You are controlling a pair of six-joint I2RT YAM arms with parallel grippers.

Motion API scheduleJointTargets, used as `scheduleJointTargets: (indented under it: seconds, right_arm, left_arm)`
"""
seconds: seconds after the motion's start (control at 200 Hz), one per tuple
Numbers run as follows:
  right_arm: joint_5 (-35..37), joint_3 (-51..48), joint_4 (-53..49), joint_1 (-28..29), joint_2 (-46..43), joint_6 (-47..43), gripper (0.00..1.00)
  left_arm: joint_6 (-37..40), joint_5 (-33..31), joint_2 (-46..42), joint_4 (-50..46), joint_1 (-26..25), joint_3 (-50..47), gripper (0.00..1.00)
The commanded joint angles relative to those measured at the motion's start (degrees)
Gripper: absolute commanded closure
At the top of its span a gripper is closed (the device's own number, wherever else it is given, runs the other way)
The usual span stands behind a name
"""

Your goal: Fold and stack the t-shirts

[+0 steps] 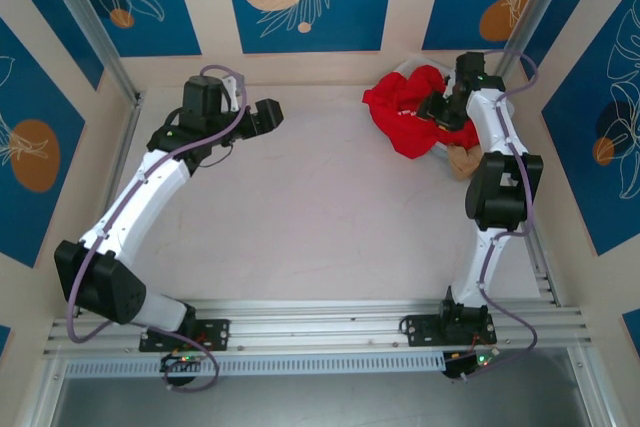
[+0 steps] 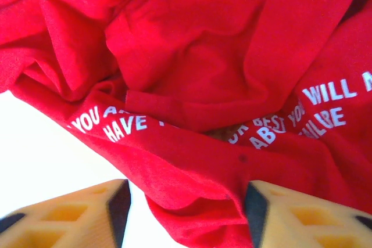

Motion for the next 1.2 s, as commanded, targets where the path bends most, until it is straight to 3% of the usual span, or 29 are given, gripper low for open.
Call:
scheduleJointTargets:
  seconds: [0.0,0.19,0.235,0.36,0.515,0.575,0.785,0.96,1.195]
  right_arm:
    - [2.95,-0.7,-1.73,0.35,1.44,-0.14,0.56]
    - [7.05,2.31,-2.3,1.42,2.37,-0.04,0.68]
    - [9.77,3.48,-3.32,2.05,3.01,-0.32,0.66]
    - [15.46,4.66,-4.54,2.98,4.06,-0.56,0.48]
    - [14.64,6.26,-4.14,2.99,6.48,-2.33,0.45]
    - [13.36,8.0,-4.9,3.03,8.23,-2.66,0.51]
    - [14.65,10.18,-2.93,3.73,5.07,-1.32,1.0]
    - [16.96,17.03,-1.3,4.75,-1.45,-0.59,1.0]
    - [8.45,30.52,3.0,6.69,-7.29,0.8,1.0]
  left_arm:
    - [0.2,1.64,-1.18,-1.09,-0.43,0.13,0.07]
    - [0.63,1.33,-1.44,-2.18,-0.48,0.78,0.08]
    - [0.67,1.25,-1.57,-2.22,-0.47,0.77,0.08]
    - [0.74,1.65,-2.07,-2.57,-0.51,0.73,0.08]
    - [0.83,1.66,-3.26,-2.77,-0.52,-0.17,0.08]
    - [0.78,1.58,-3.5,-2.98,-0.5,-0.37,0.09]
    - [0.4,0.59,-4.36,-3.5,-0.5,0.2,0.12]
    - [0.29,-1.66,-4.94,-4.25,-0.57,0.77,0.17]
    - [-0.23,-7.22,-4.3,-6.33,-0.71,2.06,0.2]
